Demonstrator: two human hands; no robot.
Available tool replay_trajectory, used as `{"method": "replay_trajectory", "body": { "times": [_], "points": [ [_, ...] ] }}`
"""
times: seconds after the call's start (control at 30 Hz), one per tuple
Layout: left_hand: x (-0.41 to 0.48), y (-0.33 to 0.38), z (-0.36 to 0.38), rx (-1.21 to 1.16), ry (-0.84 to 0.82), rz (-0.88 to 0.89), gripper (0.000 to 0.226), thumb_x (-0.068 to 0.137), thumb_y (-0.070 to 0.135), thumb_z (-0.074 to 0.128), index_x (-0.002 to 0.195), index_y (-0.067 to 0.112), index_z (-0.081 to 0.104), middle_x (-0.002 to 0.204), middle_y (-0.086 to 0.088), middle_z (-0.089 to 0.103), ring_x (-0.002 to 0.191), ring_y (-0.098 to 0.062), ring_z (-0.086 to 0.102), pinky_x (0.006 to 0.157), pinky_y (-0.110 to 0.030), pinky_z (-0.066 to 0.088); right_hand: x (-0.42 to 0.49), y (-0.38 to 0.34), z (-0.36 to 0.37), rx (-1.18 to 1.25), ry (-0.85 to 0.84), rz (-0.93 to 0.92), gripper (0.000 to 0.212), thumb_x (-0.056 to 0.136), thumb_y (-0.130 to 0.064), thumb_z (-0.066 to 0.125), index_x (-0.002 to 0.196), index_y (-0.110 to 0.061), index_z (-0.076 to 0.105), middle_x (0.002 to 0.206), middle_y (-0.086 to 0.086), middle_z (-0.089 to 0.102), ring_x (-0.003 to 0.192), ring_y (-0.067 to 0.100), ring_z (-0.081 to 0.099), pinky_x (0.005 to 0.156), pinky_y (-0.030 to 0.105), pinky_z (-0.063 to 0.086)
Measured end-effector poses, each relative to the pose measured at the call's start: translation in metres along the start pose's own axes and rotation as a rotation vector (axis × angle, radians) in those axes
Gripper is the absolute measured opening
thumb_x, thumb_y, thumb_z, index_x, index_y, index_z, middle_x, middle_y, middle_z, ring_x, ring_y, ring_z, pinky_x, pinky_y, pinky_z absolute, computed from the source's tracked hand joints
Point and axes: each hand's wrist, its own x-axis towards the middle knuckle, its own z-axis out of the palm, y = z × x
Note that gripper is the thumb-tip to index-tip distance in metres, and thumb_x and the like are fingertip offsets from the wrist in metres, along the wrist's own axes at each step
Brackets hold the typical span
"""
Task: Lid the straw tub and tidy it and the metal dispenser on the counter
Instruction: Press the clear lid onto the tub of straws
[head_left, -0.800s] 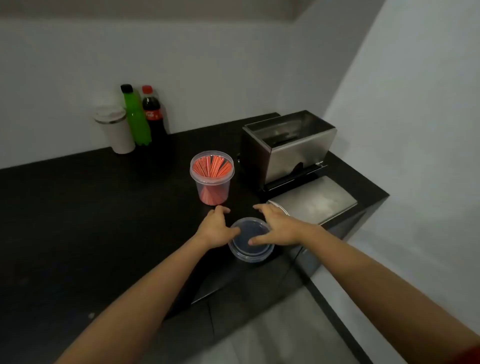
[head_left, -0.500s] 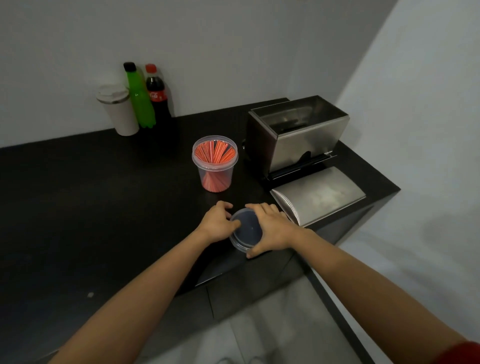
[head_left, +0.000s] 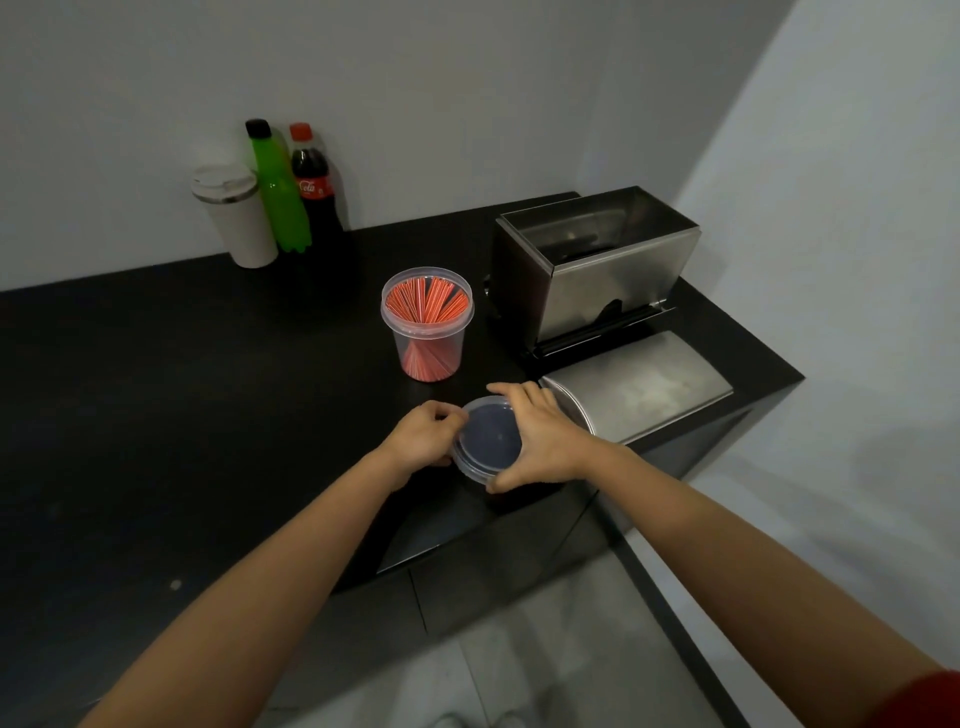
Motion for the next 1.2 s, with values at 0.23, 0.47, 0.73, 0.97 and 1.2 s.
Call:
{"method": "replay_trajectory", "body": {
  "times": [0.23,0.47,0.73,0.97,1.2],
  "points": [
    [-0.007,0.009,-0.003,-0.465,-0.097,-0.062,0.017,0.094,0.022,0.054,0.104,0.012,0.063,0.078,-0.006,0.072,0.072,-0.017,0.07,0.063,-0.028,0.056,0.0,0.001,-0.012,0.115,0.029,-0.035,0.117,0.048,-0.051,0.085,0.142,-0.03,0.017,0.138,-0.002,0.027,0.129,0.017,0.027,0.103,0.038,0.039],
    [-0.014,0.028,-0.011,-0.478,-0.056,0.116,0.019,0.094,0.024,0.054,0.107,0.013,0.064,0.067,0.002,0.072,0.062,-0.01,0.07,0.055,-0.022,0.054,0.006,-0.005,-0.043,0.782,0.133,0.119,0.067,0.075,-0.029,0.076,0.132,-0.016,0.043,0.111,0.006,0.063,0.092,0.017,0.065,0.075,0.03,0.053],
    [-0.025,0.057,-0.02,-0.432,0.22,0.246,0.02,0.096,0.026,0.051,0.102,0.015,0.066,0.096,-0.014,0.071,0.084,-0.026,0.067,0.075,-0.038,0.057,0.019,-0.019,-0.069,1.093,0.063,0.026,0.038,0.083,-0.006,0.064,0.119,-0.01,0.055,0.083,0.002,0.073,0.078,0.019,0.069,0.076,0.036,0.057],
    [-0.019,0.072,-0.046,-0.222,0.492,0.365,0.025,0.094,0.026,0.055,0.111,0.013,0.067,0.084,-0.002,0.066,0.068,-0.01,0.062,0.058,-0.025,0.051,0.052,-0.04,-0.084,0.992,0.199,0.008,0.018,0.088,-0.014,0.06,0.104,-0.023,0.061,0.094,0.004,0.071,0.074,0.01,0.07,0.067,0.026,0.057],
    [0.014,0.085,-0.081,-0.13,0.592,0.326,0.034,0.093,0.03,0.056,0.122,0.015,0.062,0.11,-0.012,0.067,0.095,-0.023,0.066,0.07,-0.029,0.052,0.108,-0.057,-0.084,0.676,0.39,0.097,0.033,0.095,-0.024,0.049,0.126,-0.018,0.057,0.117,0.0,0.065,0.085,0.003,0.06,0.073,0.021,0.049]
  ]
}}
